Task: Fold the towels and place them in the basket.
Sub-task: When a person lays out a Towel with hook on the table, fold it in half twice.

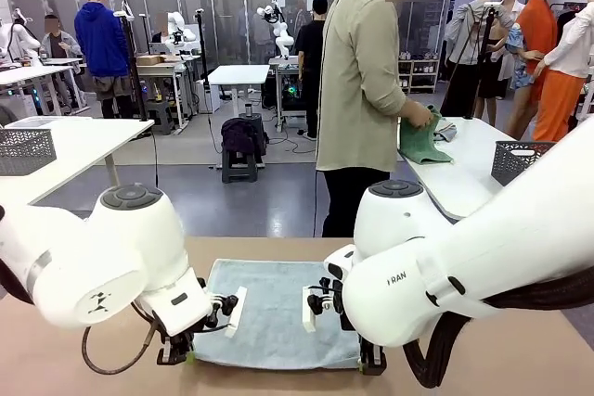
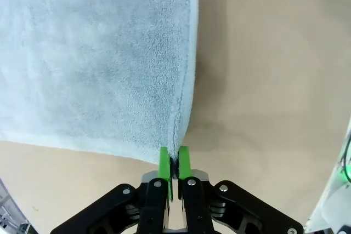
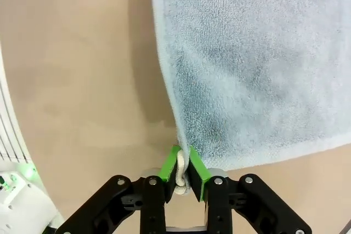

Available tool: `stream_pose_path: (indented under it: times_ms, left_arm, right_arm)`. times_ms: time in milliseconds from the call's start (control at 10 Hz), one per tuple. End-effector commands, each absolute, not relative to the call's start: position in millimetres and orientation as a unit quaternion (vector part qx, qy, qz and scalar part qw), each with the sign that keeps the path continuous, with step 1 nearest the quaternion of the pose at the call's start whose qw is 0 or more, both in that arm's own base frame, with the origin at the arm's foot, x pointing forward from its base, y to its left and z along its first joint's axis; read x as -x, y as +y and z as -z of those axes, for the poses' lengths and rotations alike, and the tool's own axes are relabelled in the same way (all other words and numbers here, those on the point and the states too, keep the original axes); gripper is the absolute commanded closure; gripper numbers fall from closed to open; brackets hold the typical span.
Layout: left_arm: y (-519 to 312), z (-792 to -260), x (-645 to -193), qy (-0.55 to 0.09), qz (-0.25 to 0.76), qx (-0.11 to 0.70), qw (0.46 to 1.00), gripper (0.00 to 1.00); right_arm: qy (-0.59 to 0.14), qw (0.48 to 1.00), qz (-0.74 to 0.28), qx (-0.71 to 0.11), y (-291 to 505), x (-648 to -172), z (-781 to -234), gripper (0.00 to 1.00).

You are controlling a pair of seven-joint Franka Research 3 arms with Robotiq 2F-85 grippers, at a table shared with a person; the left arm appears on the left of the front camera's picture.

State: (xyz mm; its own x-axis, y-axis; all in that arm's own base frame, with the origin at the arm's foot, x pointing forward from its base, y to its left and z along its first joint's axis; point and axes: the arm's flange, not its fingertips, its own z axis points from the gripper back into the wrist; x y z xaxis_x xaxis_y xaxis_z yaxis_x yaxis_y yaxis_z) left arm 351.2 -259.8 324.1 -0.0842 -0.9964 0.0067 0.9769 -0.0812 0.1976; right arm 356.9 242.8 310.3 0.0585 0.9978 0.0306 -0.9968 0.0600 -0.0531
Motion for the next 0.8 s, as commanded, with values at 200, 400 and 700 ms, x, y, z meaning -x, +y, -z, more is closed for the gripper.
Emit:
stream_pose_path:
  times_ms: [200, 400, 700]
  left_arm:
    - [-255, -357, -337, -0.064, 0.722, -0.088, 0.683, 0.93]
    - [-258, -365, -344, -0.070, 0.726, -0.092, 0.678, 0.93]
    - [-263, -380, -376, -0.057, 0.722, -0.107, 0.681, 0.93]
  right_arm:
    - [-0.025, 0.733, -0.679, 0.040, 250, -343, -340, 0.90]
    - [-0.030, 0.727, -0.684, 0.043, 251, -353, -351, 0.90]
    - [-0.024, 0.723, -0.689, 0.049, 255, -379, -370, 0.90]
